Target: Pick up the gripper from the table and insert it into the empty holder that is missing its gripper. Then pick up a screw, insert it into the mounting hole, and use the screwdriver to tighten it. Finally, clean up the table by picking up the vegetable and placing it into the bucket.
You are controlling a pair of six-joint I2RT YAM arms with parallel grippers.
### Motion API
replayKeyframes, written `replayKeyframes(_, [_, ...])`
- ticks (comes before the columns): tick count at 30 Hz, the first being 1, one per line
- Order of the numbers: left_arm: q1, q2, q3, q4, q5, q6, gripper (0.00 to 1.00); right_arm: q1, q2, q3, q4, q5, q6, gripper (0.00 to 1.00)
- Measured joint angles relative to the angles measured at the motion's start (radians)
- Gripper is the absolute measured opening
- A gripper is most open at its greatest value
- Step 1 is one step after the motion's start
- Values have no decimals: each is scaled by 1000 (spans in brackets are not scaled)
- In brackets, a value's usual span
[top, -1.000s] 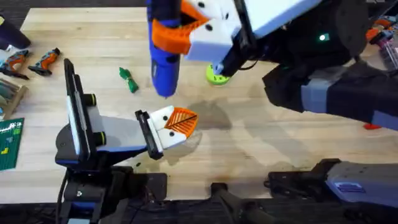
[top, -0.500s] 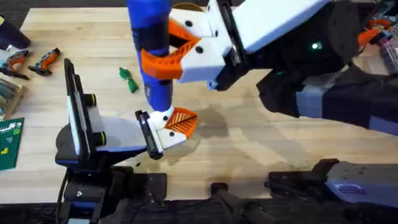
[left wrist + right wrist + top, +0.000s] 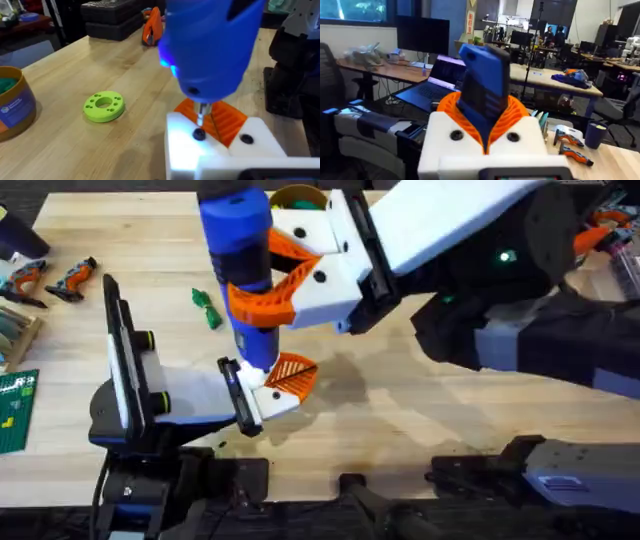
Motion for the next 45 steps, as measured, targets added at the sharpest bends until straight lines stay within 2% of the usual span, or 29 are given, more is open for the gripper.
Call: replayKeyframes(45, [0,0,0,0,0,0,4,0,13,0,-4,-34,-19,27])
